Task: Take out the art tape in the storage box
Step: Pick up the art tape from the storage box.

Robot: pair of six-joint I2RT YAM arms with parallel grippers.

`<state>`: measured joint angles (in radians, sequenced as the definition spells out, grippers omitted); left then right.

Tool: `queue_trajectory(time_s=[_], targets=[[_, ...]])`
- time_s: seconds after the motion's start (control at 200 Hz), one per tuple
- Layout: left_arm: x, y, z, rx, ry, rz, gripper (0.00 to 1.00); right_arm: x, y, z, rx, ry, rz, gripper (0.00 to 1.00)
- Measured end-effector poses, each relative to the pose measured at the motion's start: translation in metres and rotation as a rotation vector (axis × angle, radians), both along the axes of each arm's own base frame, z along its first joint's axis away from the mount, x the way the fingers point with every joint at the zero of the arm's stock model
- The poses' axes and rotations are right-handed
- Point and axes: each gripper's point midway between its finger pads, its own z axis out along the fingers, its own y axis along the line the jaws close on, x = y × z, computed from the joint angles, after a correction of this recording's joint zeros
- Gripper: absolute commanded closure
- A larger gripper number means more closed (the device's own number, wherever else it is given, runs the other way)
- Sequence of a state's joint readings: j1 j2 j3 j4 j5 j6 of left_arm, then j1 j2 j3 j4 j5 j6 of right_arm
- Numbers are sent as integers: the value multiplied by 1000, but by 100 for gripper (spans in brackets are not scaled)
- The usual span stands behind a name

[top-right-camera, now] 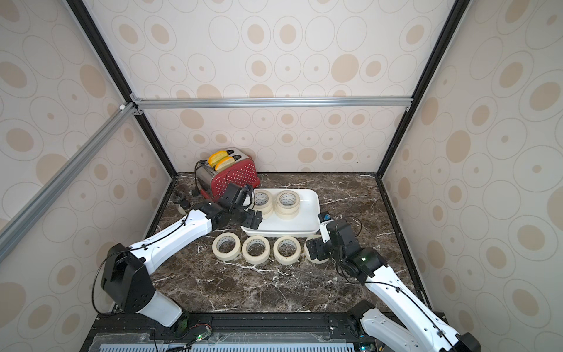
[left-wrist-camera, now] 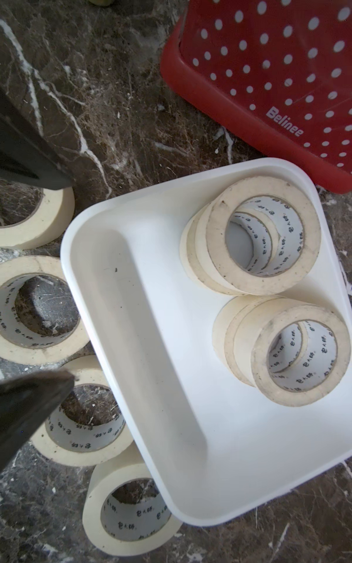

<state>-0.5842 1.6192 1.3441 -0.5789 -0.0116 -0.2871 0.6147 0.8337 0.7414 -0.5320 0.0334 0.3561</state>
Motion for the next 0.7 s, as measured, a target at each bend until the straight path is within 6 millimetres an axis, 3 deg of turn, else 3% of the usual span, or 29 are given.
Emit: queue_trajectory(time_s=[0.04, 0.275, 0.411, 0.701], targets=[[7, -4, -1, 4, 0, -3, 6, -1, -1, 3, 9, -12, -3, 0], [45, -26, -12, 45, -10, -29, 16, -10, -10, 19, 47, -76, -13, 0], [63, -36, -25, 82, 4, -51, 21, -13, -13, 18, 46, -79, -17, 0], [89, -47, -56, 173, 37, -84, 22, -14, -17, 15, 33, -72, -29, 0]])
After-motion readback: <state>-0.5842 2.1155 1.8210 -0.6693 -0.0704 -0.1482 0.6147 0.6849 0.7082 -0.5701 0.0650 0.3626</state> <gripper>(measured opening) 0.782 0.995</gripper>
